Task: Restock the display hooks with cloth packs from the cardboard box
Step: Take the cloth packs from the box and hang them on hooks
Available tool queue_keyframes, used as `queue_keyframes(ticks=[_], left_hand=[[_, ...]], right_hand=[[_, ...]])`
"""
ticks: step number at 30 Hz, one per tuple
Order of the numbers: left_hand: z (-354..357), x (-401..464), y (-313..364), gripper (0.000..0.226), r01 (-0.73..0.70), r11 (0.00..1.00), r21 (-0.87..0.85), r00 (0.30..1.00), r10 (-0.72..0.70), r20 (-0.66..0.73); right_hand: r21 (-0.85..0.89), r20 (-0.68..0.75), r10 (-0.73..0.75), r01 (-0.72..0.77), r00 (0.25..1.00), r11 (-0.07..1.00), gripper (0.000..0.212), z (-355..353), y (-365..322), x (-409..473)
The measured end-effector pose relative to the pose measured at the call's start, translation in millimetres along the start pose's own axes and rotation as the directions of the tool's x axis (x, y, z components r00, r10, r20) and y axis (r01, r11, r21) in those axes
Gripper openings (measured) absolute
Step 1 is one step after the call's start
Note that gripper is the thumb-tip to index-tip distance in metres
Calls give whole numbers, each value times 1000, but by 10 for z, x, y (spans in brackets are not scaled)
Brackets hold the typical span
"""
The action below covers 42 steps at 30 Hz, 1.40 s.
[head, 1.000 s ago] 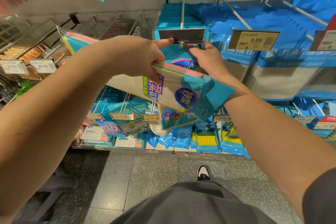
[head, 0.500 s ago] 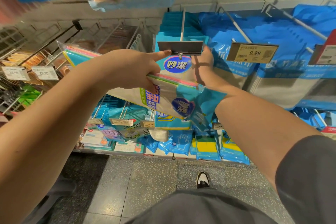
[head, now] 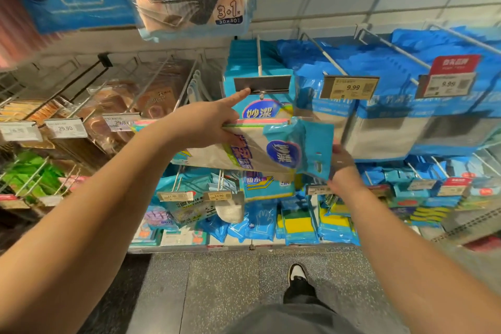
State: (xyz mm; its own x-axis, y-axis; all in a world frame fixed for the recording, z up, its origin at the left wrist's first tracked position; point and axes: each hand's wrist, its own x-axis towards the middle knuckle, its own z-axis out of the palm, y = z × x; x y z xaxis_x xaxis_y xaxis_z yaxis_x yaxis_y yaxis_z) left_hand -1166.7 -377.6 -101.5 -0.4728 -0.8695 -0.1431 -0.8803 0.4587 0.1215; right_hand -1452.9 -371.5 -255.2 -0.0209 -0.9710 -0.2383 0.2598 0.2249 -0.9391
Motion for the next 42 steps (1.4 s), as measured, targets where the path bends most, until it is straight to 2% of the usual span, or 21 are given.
queue_keyframes(ticks=[2,4,7,10,13,15,17,19,21,24,27,31,34,37,42], left_hand=[[24,-5,-4,24,-15,999,-30,1000,15,-19],[46,-17,0,27,-20,997,-70,999,18,-29],[51,-47,27,28,-21,989,-147,998,13,-56],[83,-74,43,17,-67,965,-253,997,54,-56],[186,-56,-19,15,-129,895,-426,991,125,-39],[228,-50,-21,45,-136,896,-423,991,119,-65],[255,-58,19,76,-98,896,-433,993,61,-99],[292,-65,37,94,-98,876,-472,987,26,-158],[335,-78,40,93,-105,852,-513,977,-7,-212],[381,-82,102,79,-71,798,-598,970,-86,-229],[408,-88,183,82,-53,778,-626,960,-132,-246],[390,-121,237,82,-45,799,-599,952,-148,-269],[382,-110,239,83,10,913,-408,930,-159,-333],[338,-115,272,81,49,902,-430,922,-207,-328],[289,-139,320,81,55,908,-416,928,-200,-314]], right_hand=[[-49,35,-4,6,999,999,24,-19,105,-355],[-42,62,38,-36,997,998,32,-3,182,-567],[-21,136,-8,11,991,1000,21,109,64,-721],[242,36,-115,103,993,965,27,208,-125,-778],[340,-99,-174,197,980,919,24,272,-344,-809],[351,-162,-202,248,966,903,19,280,-494,-831],[315,-194,-238,290,952,904,15,236,-604,-853],[196,-194,-267,304,944,932,19,180,-656,-851],[63,-152,-265,277,952,959,26,153,-637,-810],[-85,-106,-233,225,967,971,14,194,-560,-683],[-199,-63,-200,184,978,963,24,333,-498,-466],[-166,-65,-151,139,986,976,21,615,-452,-164],[-124,-82,-91,80,992,989,14,784,-450,-23],[-84,-86,-63,56,994,995,10,872,-451,62],[-66,-92,-32,26,995,997,33,917,-484,183]])
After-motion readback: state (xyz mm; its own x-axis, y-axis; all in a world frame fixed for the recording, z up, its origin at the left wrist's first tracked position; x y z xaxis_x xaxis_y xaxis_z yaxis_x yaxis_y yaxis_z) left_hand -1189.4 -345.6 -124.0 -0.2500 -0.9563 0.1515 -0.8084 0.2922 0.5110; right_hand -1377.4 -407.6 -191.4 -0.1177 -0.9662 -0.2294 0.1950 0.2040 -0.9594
